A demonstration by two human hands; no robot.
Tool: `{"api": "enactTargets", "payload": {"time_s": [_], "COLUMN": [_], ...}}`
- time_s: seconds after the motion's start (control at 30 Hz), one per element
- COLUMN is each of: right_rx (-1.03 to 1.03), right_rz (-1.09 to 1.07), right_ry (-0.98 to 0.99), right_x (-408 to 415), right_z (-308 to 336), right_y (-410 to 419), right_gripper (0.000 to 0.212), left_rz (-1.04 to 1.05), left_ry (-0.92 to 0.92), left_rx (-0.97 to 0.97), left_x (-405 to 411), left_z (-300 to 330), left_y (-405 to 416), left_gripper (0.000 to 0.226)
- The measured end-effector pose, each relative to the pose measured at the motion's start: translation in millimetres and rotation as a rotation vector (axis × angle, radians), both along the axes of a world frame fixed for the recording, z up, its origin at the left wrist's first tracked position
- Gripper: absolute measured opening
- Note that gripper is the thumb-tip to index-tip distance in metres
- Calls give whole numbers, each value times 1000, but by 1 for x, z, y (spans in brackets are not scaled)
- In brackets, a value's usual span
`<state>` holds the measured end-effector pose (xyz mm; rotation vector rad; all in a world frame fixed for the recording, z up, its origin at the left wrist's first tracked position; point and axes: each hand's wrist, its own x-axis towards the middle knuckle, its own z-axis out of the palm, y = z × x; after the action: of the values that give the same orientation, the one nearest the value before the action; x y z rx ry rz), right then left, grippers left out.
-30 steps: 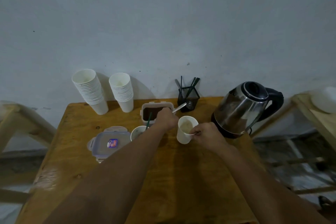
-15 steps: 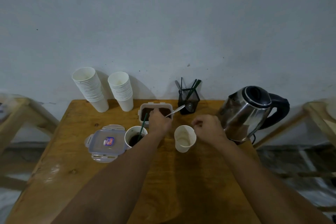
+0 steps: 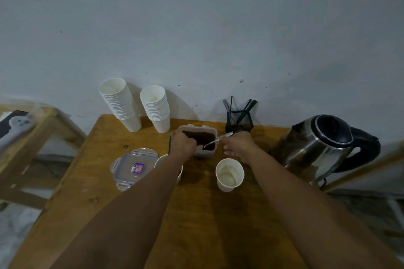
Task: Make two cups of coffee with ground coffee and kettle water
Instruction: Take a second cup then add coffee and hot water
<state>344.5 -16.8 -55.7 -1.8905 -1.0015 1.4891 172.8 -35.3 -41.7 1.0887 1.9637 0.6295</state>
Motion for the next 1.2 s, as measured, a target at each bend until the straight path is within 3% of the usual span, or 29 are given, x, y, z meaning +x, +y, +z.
{"api": "enactTargets", "payload": {"time_s": [0.07,0.2,0.47,0.77,1.2], "right_rx": [-17,16,375,501,363], "right_rz": [-89,-182,12,189,-235], "right_ry": [94,148,-176,-154,-106], "right_x": [-7,-19,-29,-34,-14], "right_z": [-7,-11,-14,-16,-8], "right_y": [7,11,12,10,9], "right_gripper": [36,10,8,11,20], "left_rz": [20,19,63,146,202], "left_ry": [-3,-22,-54,-178,-211], "left_rx": [-27,-79,-110,-99,-110], "left_x": [-4,-10,-23,-29,-27], "left_z": [1,2,-5,-4,4], "left_y": [4,10,19,24,18], "left_gripper": [47,37,24,8,22]}}
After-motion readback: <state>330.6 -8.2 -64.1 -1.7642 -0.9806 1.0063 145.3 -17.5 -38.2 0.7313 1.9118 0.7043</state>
